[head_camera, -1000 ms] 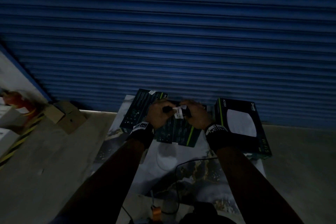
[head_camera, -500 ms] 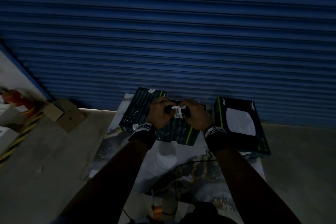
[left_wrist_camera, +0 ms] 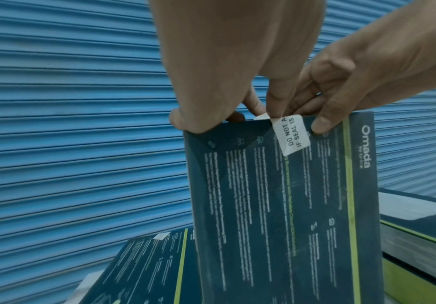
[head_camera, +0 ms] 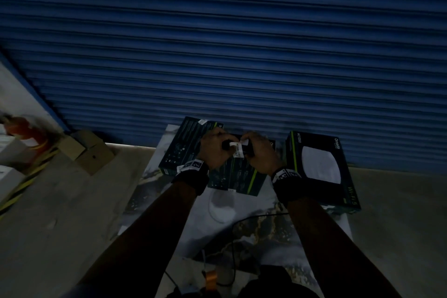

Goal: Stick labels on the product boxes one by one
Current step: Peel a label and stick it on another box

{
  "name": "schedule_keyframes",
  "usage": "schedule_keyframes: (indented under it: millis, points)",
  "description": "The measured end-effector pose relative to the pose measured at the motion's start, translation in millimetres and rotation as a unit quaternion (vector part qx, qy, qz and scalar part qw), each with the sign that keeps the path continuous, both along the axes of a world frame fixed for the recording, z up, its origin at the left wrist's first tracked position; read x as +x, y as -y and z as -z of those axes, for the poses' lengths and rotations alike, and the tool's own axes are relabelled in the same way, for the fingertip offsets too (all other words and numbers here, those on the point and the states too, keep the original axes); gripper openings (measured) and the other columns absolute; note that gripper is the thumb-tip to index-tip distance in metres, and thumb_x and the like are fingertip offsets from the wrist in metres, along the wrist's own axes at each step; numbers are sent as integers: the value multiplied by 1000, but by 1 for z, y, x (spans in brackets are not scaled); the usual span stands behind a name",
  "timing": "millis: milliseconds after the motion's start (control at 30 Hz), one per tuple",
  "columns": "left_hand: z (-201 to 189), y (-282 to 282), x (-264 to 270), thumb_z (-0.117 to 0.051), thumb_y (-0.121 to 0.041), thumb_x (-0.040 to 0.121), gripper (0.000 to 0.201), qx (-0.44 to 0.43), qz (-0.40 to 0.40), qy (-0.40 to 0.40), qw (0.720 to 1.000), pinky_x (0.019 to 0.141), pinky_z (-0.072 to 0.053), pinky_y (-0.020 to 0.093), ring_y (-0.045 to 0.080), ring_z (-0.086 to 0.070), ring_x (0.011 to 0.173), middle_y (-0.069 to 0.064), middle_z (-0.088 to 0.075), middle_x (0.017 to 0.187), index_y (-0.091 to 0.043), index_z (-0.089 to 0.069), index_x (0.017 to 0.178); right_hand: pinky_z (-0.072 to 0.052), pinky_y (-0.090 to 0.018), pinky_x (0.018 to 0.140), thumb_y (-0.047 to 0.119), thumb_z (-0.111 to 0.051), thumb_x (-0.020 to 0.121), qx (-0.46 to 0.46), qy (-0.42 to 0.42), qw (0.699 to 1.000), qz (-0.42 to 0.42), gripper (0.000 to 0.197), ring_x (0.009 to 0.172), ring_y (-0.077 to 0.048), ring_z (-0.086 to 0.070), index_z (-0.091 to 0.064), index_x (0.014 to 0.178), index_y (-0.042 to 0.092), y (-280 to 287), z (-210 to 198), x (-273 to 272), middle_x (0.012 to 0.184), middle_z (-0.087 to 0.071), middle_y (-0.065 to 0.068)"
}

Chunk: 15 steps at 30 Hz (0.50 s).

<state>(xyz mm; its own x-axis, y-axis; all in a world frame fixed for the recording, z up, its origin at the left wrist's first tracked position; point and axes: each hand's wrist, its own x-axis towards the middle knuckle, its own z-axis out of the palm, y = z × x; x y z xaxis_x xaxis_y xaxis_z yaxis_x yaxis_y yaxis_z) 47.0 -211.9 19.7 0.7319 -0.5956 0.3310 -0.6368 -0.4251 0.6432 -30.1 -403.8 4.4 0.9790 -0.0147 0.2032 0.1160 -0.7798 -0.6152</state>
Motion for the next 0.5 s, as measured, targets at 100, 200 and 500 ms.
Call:
schedule_keyframes:
  millis: [100, 200, 500]
  points:
    - [-2, 1, 2, -70, -31, 80, 28, 18, -2, -1, 1000, 87, -54, 45, 30, -62, 101, 8, -62, 106, -23, -78, 105, -34, -66, 110, -3, -65, 78, 3, -4, 1000, 2, 48, 119, -33, -57, -59, 123, 14, -1, -2, 0, 125, -59, -6]
    - [-2, 3, 4, -69, -34, 79, 27, 18, 7, -4, 1000, 87, -53, 48, 32, -61, 100, 10, -62, 104, -21, -79, 101, -33, -66, 111, -4, -65, 78, -1, -6, 1000, 2, 46, 119, -34, -56, -61, 120, 14, -1, -2, 0, 124, -59, -6]
    - [13, 12, 18, -55, -59, 69, 32, 44, -2, -47, 998, 96, -45, 57, 32, -52, 114, -9, -49, 108, -50, -63, 99, -33, -60, 112, -6, -64, 79, -9, 7, 1000, 8, 47, 118, -31, -55, -56, 121, 13, -3, -5, -4, 122, -60, -7]
